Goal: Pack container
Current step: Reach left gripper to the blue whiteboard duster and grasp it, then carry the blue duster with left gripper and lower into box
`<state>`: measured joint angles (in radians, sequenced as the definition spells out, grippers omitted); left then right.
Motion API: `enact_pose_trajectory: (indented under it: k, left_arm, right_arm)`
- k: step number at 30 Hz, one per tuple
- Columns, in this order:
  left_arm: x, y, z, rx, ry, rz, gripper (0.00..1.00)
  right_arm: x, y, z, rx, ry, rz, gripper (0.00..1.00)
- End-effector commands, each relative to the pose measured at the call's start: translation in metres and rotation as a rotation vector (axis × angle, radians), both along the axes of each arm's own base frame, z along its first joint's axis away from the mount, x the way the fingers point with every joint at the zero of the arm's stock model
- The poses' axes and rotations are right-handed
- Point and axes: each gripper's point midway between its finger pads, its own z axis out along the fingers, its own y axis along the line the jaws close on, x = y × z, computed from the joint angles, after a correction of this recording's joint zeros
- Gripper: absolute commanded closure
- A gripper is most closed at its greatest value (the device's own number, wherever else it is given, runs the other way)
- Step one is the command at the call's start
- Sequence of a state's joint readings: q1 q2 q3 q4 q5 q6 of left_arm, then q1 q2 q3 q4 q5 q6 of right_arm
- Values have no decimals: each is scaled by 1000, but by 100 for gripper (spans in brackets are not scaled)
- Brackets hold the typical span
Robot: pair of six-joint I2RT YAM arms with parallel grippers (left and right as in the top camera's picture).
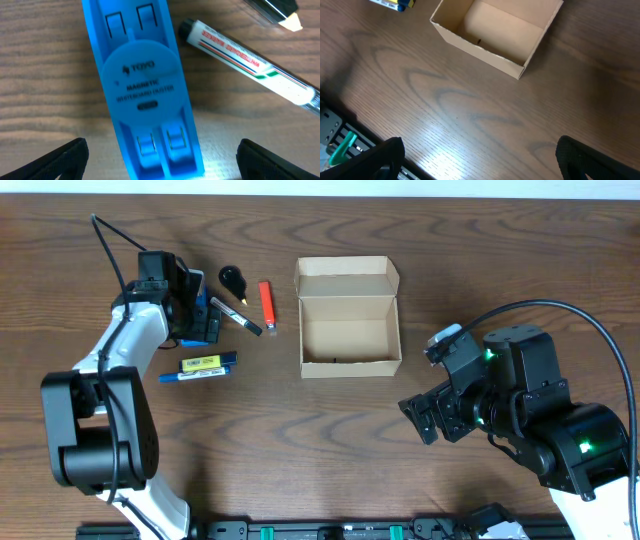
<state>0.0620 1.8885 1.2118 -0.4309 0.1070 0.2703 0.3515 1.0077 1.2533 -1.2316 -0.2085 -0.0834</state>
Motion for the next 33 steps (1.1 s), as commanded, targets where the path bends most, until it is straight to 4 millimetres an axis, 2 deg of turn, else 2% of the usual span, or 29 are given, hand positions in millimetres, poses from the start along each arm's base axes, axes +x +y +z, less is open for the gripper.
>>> enact_pose_trajectory:
  k: [1,9,11,14,16,23,27,29,31,33]
  left_arm:
    - [0,3,-15,15,18,-11,5]
    - [3,3,-39,16,43,-11,5]
    - [3,3,-41,17,45,-10,1]
    - [3,4,-42,19,47,-9,16]
    - [3,8,-42,37,46,16,32]
    - [4,17,-38,62,41,97,71]
    - [8,21,-22,66,16,154,81]
    - [10,22,-6,69,-4,156,86]
    - [13,26,15,83,-34,173,87]
    - [17,27,45,87,-84,179,91]
  right_arm:
    - [2,-1,1,4,2,-17,1]
    - [2,-1,1,4,2,-17,1]
    - [2,-1,1,4,2,-17,1]
    - [2,-1,1,4,2,-17,1]
    - [2,-1,1,4,2,-17,1]
    - [2,-1,1,4,2,-17,1]
    - [2,-1,1,4,2,-17,1]
    - [2,-1,1,4,2,-17,1]
    - [2,-1,1,4,2,-17,1]
    - [2,-1,1,4,2,-17,1]
